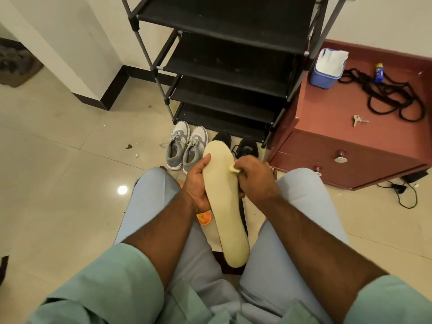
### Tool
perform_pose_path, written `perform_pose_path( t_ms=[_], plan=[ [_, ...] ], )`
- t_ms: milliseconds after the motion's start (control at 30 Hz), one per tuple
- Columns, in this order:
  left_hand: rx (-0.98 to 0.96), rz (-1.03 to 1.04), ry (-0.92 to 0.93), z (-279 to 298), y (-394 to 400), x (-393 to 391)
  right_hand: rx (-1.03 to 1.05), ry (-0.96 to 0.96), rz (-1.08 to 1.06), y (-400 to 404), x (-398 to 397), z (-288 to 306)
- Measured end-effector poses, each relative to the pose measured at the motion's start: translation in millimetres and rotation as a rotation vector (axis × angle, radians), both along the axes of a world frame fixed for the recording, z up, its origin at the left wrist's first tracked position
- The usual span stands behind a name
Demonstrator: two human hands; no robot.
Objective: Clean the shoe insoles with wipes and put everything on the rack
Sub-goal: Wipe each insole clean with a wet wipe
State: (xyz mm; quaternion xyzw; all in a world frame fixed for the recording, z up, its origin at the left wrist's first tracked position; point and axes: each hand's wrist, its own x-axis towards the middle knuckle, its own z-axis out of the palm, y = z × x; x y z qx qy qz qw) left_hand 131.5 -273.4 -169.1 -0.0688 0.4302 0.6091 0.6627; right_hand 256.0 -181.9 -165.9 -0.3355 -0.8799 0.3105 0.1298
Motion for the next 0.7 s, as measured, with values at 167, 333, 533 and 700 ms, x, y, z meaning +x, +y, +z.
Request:
perform_pose_path(
  t_ms=[167,333,533,700],
  plan=[
    [0.027,0.096,-0.038,1.6,-4.9,-6.2,-0.103,-0.012,0.177,-15.7,8.7,8.7],
    [0.038,0.104,-0.062,-4.6,-3.7,-11.0,-0.086,0.028,0.149,-14.5,6.4,8.7],
    [-0.032,0.070,-0.005,3.9,-2.6,-2.5,-0.130,0.107,-0.007,-6.5,3.3,9.4],
    [0.009,0.063,-0.051,-9.6,-1.2,-11.0,-0.184,0.028,0.116,-12.7,11.3,6.1]
  ],
)
